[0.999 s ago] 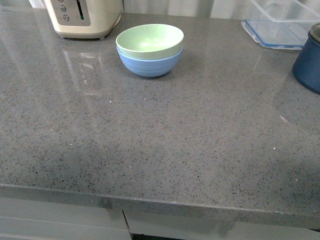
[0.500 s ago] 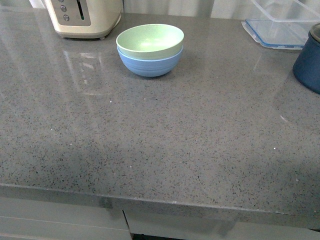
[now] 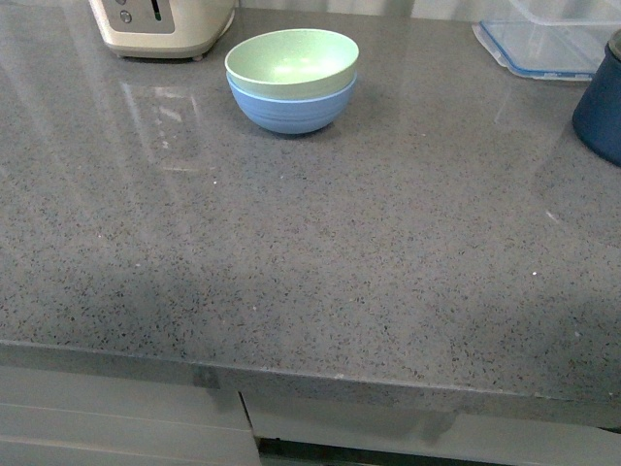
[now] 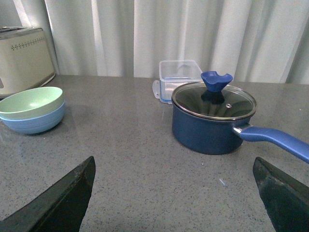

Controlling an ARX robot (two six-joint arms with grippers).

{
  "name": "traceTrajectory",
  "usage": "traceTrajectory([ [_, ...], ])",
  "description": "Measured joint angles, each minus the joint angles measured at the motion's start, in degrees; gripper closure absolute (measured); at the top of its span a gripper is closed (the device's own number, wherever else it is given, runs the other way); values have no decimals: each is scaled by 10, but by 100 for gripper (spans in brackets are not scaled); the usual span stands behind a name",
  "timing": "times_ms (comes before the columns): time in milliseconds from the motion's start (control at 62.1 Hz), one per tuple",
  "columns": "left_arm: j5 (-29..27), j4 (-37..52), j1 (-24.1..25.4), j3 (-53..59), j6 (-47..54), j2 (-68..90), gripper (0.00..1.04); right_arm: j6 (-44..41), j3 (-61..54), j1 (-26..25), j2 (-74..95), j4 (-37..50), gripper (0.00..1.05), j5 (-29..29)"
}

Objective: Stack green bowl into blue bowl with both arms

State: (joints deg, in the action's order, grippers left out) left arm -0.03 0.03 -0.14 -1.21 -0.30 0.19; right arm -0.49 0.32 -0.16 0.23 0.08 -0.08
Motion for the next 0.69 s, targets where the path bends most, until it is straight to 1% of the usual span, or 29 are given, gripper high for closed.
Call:
traceTrajectory([
  [693,0,0,0,0,0,0,7,0,0,0,0,0,10,0],
])
